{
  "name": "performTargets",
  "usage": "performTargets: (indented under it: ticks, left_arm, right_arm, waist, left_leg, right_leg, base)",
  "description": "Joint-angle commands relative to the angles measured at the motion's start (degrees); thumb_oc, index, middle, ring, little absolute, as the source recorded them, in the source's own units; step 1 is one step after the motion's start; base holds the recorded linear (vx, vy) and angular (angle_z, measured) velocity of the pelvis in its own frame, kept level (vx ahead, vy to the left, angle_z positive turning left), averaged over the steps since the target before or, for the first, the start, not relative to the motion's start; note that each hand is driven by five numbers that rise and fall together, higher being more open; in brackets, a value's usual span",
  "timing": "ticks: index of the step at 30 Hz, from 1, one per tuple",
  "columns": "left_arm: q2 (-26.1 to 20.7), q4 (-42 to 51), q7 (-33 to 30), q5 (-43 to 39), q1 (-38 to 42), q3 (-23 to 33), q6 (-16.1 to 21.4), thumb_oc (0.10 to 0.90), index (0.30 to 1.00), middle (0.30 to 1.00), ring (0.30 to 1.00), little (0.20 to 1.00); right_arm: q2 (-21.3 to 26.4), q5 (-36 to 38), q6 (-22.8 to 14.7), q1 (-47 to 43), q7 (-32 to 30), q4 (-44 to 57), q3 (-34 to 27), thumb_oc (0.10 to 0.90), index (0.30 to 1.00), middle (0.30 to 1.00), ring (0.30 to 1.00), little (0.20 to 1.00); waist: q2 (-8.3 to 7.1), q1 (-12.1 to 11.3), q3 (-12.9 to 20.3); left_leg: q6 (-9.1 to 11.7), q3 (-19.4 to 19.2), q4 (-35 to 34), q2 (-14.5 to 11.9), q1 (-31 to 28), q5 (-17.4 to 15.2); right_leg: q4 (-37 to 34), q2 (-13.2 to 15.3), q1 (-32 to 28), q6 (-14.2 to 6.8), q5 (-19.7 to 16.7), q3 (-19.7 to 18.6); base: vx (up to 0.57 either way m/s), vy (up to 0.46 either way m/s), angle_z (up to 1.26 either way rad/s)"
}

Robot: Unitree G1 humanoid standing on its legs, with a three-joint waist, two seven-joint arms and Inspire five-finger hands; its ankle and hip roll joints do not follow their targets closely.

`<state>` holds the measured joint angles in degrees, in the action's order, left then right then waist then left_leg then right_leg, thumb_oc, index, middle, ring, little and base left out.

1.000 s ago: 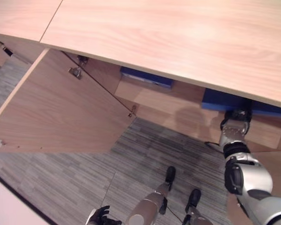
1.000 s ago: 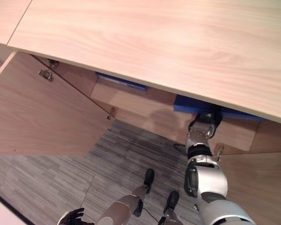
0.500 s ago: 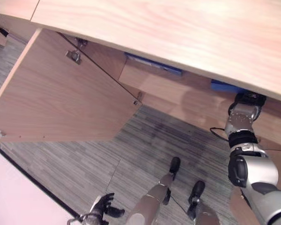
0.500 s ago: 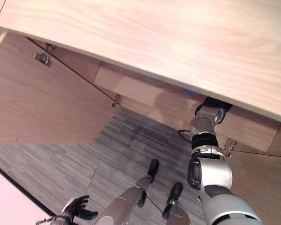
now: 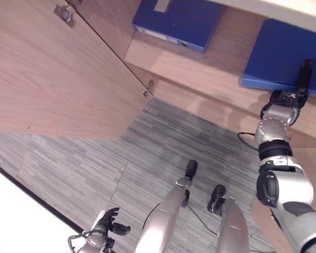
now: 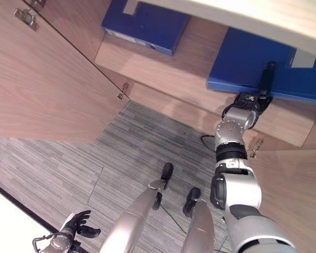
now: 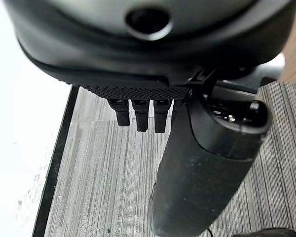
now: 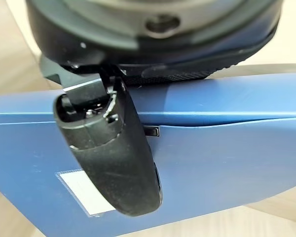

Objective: Put the empty folder in the office cabinet

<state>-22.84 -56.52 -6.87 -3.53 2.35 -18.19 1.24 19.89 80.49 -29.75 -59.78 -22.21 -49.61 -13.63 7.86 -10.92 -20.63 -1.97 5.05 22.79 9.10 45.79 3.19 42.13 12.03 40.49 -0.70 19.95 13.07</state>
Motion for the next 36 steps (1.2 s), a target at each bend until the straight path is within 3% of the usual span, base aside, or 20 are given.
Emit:
performTargets:
  ticks: [1, 16, 18, 19, 20, 21, 32, 34, 35, 36]
  left_arm:
    - [-6.4, -1.6, -1.4, 1.0, -4.7, 0.4, -2.4, 0.8, 0.9, 0.9, 0.9, 0.9]
    - [-9.4, 1.7, -0.6, 0.0, -5.7, 0.5, -2.9, 0.8, 0.9, 0.9, 0.9, 0.9]
    - [-9.6, 1.8, -0.7, -0.5, -5.5, 0.2, -3.0, 0.8, 0.9, 0.9, 0.9, 0.9]
    - [-9.9, 1.8, -0.3, -1.0, -5.4, 0.1, -2.9, 0.8, 0.9, 0.9, 0.9, 0.9]
    - [-10.2, 1.8, -0.1, -1.0, -5.5, 0.0, -2.9, 0.8, 0.9, 0.9, 0.9, 0.9]
    - [-10.4, 1.9, 0.0, -1.2, -5.5, 0.1, -2.9, 0.8, 0.9, 0.9, 0.9, 0.9]
    - [-11.7, 4.4, 1.0, -2.5, -6.1, 0.1, -2.5, 0.8, 0.9, 0.9, 0.9, 0.9]
    - [-11.1, 4.3, 1.0, -1.2, -5.7, -0.3, -2.3, 0.8, 0.9, 0.9, 0.9, 0.9]
    - [-10.7, 4.1, 0.9, -1.0, -5.7, -0.2, -2.2, 0.8, 0.9, 0.9, 0.9, 0.9]
    - [-9.8, -1.8, 0.3, 1.1, -6.0, 0.2, -2.2, 0.8, 0.9, 0.9, 0.9, 0.9]
  right_arm:
    - [6.7, -4.8, -3.3, -4.6, 1.8, 9.2, 4.4, 0.4, 0.3, 0.3, 0.3, 0.3]
    - [10.3, -2.9, -4.3, -9.5, 2.2, 8.9, 5.0, 0.4, 0.3, 0.3, 0.3, 0.3]
    - [11.6, -3.3, -3.5, -10.7, 1.7, 7.9, 6.0, 0.4, 0.3, 0.3, 0.3, 0.3]
    - [14.2, -5.1, -1.2, -12.1, 1.0, 5.5, 8.2, 0.4, 0.3, 0.3, 0.3, 0.3]
    - [15.2, -5.9, -0.1, -12.4, 0.8, 4.4, 9.1, 0.58, 0.571, 0.571, 0.571, 0.571]
    - [16.3, -6.3, 1.0, -13.1, 0.7, 2.9, 10.0, 0.8, 0.9, 0.9, 0.9, 0.9]
    - [22.0, -8.8, 8.9, -16.9, 2.3, -5.3, 16.2, 0.8, 0.9, 0.9, 0.9, 0.9]
    - [22.7, -13.0, 13.9, -17.0, 4.1, -7.7, 21.2, 0.8, 0.9, 0.9, 0.9, 0.9]
    - [22.8, -13.2, 14.1, -17.3, 4.1, -7.8, 21.5, 0.8, 0.9, 0.9, 0.9, 0.9]
    - [24.7, -15.3, 18.4, -17.1, 6.1, -10.6, 24.1, 0.8, 0.9, 0.9, 0.9, 0.9]
  waist:
    - [0.14, 0.3, 3.9]
    - [-0.71, -0.3, 6.1]
    - [-0.73, -0.5, 6.1]
    - [-0.87, -0.6, 6.0]
    - [-1.01, -0.6, 6.0]
    - [-1.01, -0.6, 5.9]
    - [-0.92, -1.1, 5.0]
    - [-1.4, -1.2, 4.8]
    - [-1.22, -1.1, 4.8]
    - [-1.62, -1.2, 4.5]
  left_leg:
    - [0.2, -2.8, 12.5, -2.8, 0.5, -15.8]
    - [0.4, -0.9, 9.4, -2.3, 0.6, -14.7]
    - [0.5, -0.7, 9.2, -2.2, 0.5, -14.5]
    - [0.6, -0.5, 8.8, -2.2, 0.3, -14.4]
    - [0.6, -0.5, 8.8, -2.2, 0.2, -14.3]
    - [0.7, -0.4, 8.7, -2.3, 0.3, -14.3]
    - [0.9, -0.7, 7.7, -2.1, 1.1, -13.7]
    - [1.0, -0.9, 7.6, -2.3, 1.2, -13.6]
    - [1.0, -0.9, 7.5, -2.3, 1.3, -13.6]
    - [1.1, -1.0, 7.6, -2.4, 1.5, -13.4]
  right_leg:
    - [-5.2, 2.6, 0.8, -1.4, -7.4, -1.8]
    - [-6.3, 2.7, 0.6, -1.7, -7.3, -0.2]
    - [-6.5, 2.8, 0.2, -1.7, -7.2, 0.2]
    - [-6.7, 2.9, -0.1, -1.7, -7.2, 0.5]
    - [-6.7, 3.0, -0.2, -1.7, -7.2, 0.6]
    - [-6.8, 3.0, -0.3, -1.7, -7.2, 0.8]
    - [-7.2, 3.3, 0.2, -1.6, -7.5, 1.3]
    - [-7.5, 3.3, 0.4, -1.6, -7.7, 1.4]
    - [-7.5, 3.3, 0.4, -1.6, -7.7, 1.3]
    - [-7.6, 3.3, 0.6, -1.5, -7.8, 1.5]
  base:
    - [-0.02, -0.014, -0.04]
    - [0.0, -0.005, 0.05]
    - [0.0, 0.002, 0.12]
    - [0.0, 0.002, 0.15]
    - [0.0, 0.004, 0.12]
    - [-0.01, 0.003, 0.08]
    - [0.0, 0.0, 0.0]
    - [0.0, 0.001, 0.04]
    - [-0.01, -0.02, 0.05]
    - [-0.01, -0.022, 0.03]
